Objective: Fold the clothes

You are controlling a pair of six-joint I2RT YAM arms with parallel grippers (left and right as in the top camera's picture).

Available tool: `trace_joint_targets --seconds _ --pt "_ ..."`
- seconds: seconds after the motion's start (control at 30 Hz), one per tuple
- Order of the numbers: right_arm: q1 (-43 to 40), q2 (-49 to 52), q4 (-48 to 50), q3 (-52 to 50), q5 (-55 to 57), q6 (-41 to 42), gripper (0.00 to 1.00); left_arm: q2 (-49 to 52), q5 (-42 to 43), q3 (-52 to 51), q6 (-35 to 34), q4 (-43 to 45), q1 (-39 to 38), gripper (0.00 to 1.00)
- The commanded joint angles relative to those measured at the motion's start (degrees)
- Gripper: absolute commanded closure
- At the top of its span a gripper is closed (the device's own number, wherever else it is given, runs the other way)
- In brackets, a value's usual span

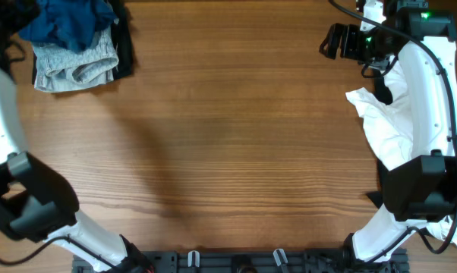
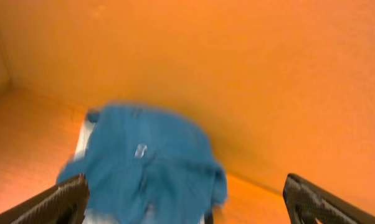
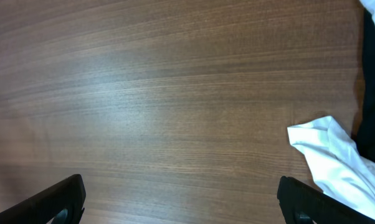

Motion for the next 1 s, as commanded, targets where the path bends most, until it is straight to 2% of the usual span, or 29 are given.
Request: trace_joint_targets --seconds 0.0,0.03,0.1,0.17,0.33,0.43,0.5,0.6,0.8,0.9,0.97 --pt "0.26 0.87 -0.17 -0.15 -0.52 1.18 0.0 7.58 -16.22 -0.44 10.27 12.33 -5.86 0.0" --pt "0.26 0.87 -0.28 -0.15 -0.52 1.18 0.0 10.45 -19.52 -0.44 12.94 17.81 -7.28 0.0" --pt "0.26 0.92 -0.9 -0.15 -0.52 1.16 0.0 16.52 -21.42 -0.44 14.1 26.88 -8.41 0.0" --pt "0.48 1.16 -2.62 -0.15 -0.48 0.98 0.0 23.56 -21.4 -0.09 12.04 35.19 -8.5 0.01" --pt "0.81 1.57 -6.75 -0.15 -0.57 1.25 0.01 35.28 -22.6 1.86 9.29 24.96 -7.61 0.01" --pt "1.33 1.57 -6.08 -0.15 -0.96 1.55 0.0 41.07 -17.4 1.86 8.83 15.1 -6.56 0.0" --pt "1.44 1.57 -5.97 -0.15 -0.94 1.38 0.0 40.96 -16.98 1.92 8.87 12.22 -6.93 0.0" --pt "1.42 1.55 -5.2 -0.04 -0.7 0.96 0.0 34.4 -16.94 2.91 8.87 8.09 -8.22 0.0" --pt "0.7 -1.01 -5.97 10.14 5.66 -2.45 0.0 9.05 -16.79 4.22 7.72 1.66 -9.94 0.0" --pt "0.72 -7.3 -8.15 16.59 7.52 -5.95 0.0 0.52 -15.96 4.22 6.1 -4.85 -9.99 0.0" --pt "0.72 -14.84 -9.35 17.33 7.43 -6.27 0.0 -1.64 -15.96 4.22 6.1 -5.53 -9.94 0.0"
